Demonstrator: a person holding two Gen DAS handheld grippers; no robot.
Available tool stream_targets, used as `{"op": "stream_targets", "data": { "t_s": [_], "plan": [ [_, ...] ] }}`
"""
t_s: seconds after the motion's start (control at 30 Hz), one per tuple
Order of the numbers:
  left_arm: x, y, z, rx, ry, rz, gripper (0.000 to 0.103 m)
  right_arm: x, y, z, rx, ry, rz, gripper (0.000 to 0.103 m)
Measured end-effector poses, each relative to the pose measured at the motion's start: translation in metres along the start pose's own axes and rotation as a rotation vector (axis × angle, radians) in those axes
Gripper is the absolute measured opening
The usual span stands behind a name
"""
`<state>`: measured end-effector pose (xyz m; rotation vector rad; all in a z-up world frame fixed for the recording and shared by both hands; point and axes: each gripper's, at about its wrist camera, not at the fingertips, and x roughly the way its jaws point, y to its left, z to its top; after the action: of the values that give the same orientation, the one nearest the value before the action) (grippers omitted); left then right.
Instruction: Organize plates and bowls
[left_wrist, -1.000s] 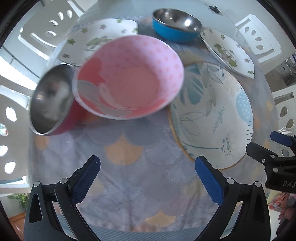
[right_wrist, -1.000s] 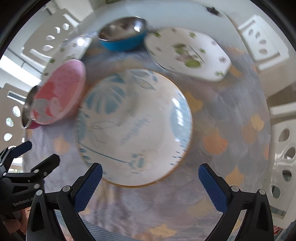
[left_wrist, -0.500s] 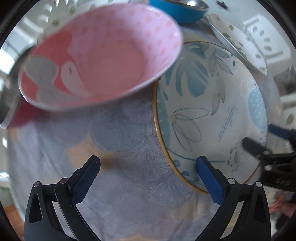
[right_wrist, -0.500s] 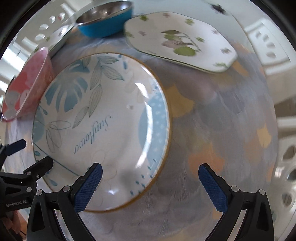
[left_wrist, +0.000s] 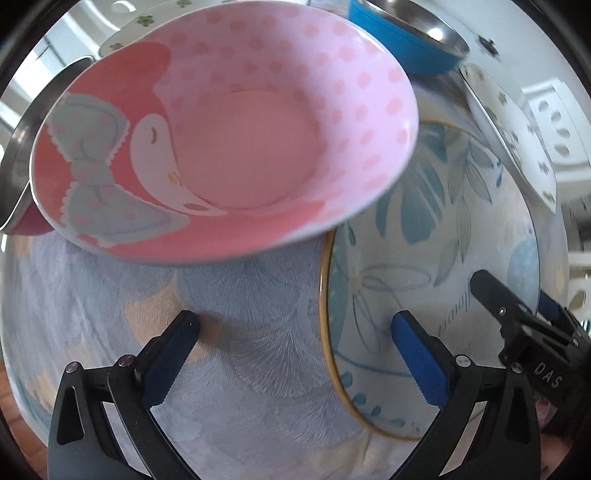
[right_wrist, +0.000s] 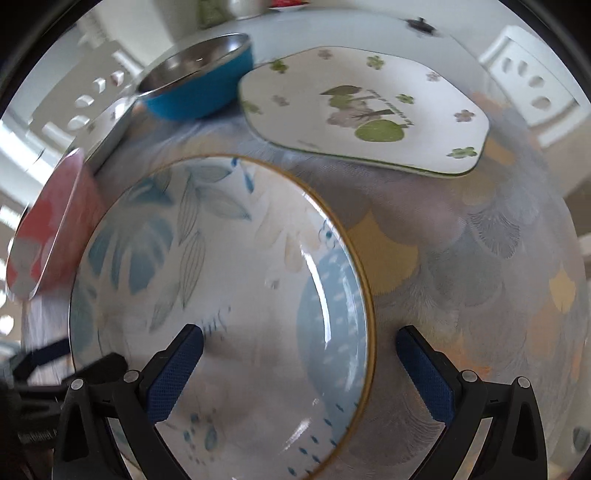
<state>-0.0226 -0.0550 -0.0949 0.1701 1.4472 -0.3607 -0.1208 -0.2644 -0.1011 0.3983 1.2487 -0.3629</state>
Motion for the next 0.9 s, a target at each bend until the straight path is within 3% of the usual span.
{"op": "stream_targets", "data": {
  "t_s": [0.07,0.13,0.2,0.27,0.37,0.43,0.53,0.7,0.77,0.9],
  "plan": [
    [-0.003,0.003,0.005,0.031,-0.007,-0.004,0.103,-0.001,0.005,0.005,-0.032,-0.015,0.01,0.103],
    [-0.003,0.0,0.008,0.078,-0.003,-0.011,0.103,-0.006,0.013,0.004,-0.091,-0.036,0.036,0.092],
    [-0.008,0.002,0.012,0.091,-0.032,-0.017,0.096,-0.01,0.017,0.004,-0.14,-0.037,0.06,0.081],
    [-0.017,0.002,0.016,0.096,-0.099,-0.041,0.066,-0.012,0.013,0.006,-0.151,-0.014,0.069,0.077],
    [-0.022,-0.01,0.021,0.164,-0.127,-0.094,0.04,-0.016,0.002,0.012,-0.135,0.006,0.095,0.061],
    [-0.022,-0.019,0.024,0.202,-0.131,-0.107,0.032,-0.02,-0.01,0.01,-0.115,0.014,0.11,0.045],
    [-0.018,-0.025,0.025,0.221,-0.133,-0.09,0.032,-0.025,-0.023,0.004,-0.073,0.021,0.137,0.033],
    [-0.019,-0.01,0.027,0.208,-0.111,-0.106,0.031,-0.033,-0.012,-0.02,-0.141,0.034,0.126,0.031],
    [-0.019,-0.012,0.003,0.236,-0.106,-0.095,0.031,-0.034,-0.006,-0.031,-0.149,0.041,0.128,0.031],
    [-0.021,-0.003,-0.013,0.306,-0.079,-0.077,0.031,-0.036,0.0,-0.058,-0.136,0.075,0.156,0.031]
  ]
}}
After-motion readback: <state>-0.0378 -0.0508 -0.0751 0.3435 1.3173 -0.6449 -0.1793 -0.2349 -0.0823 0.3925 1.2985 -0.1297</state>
